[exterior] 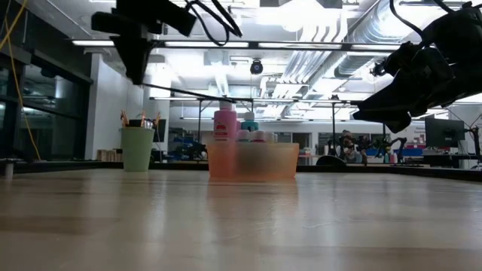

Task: Pick & Place Paint Supplies
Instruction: Put the orange paintbrush into the cup

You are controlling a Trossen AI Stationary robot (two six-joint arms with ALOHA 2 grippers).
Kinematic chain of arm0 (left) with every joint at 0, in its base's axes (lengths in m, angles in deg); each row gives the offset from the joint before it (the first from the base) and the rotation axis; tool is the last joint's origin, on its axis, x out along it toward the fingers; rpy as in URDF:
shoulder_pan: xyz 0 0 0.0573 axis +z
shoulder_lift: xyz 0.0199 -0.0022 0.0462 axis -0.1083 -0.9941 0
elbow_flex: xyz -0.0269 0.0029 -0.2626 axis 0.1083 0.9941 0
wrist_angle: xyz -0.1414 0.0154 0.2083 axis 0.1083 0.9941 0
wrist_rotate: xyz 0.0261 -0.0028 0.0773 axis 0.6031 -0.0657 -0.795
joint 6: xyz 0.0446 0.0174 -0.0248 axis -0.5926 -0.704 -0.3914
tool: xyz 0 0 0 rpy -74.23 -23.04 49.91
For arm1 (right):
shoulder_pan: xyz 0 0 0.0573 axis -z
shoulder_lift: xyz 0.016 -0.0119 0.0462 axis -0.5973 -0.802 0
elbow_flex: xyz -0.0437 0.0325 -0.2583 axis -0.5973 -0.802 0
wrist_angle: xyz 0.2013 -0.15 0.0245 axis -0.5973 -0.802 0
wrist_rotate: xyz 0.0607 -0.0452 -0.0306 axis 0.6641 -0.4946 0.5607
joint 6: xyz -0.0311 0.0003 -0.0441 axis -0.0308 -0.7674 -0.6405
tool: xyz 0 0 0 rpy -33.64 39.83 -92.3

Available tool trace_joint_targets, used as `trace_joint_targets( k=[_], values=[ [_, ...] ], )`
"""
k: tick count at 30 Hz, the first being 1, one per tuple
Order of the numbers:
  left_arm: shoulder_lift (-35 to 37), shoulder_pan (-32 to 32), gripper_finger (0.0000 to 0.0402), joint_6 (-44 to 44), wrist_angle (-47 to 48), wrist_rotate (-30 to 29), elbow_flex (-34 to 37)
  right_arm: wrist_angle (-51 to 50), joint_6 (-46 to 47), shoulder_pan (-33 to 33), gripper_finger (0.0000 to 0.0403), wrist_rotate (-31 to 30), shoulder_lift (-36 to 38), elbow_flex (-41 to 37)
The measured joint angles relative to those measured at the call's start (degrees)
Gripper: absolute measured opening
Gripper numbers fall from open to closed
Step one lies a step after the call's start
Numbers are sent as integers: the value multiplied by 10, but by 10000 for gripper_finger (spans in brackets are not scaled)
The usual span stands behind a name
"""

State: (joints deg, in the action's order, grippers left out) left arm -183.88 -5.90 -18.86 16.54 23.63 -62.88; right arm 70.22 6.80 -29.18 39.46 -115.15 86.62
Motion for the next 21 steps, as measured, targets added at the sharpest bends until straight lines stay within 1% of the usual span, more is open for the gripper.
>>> trace_joint_targets(
  k=[5,11,17,21],
  values=[
    [19,49,0,-64,2,-11,1,0,0,0,160,0,0,0],
    [57,88,0,-158,1,-37,2,0,0,0,160,0,0,0],
    [100,91,0,-272,2,-112,2,0,0,0,160,0,0,0],
    [125,91,0,-349,3,-139,2,-1,0,0,160,0,0,0]
  ],
)
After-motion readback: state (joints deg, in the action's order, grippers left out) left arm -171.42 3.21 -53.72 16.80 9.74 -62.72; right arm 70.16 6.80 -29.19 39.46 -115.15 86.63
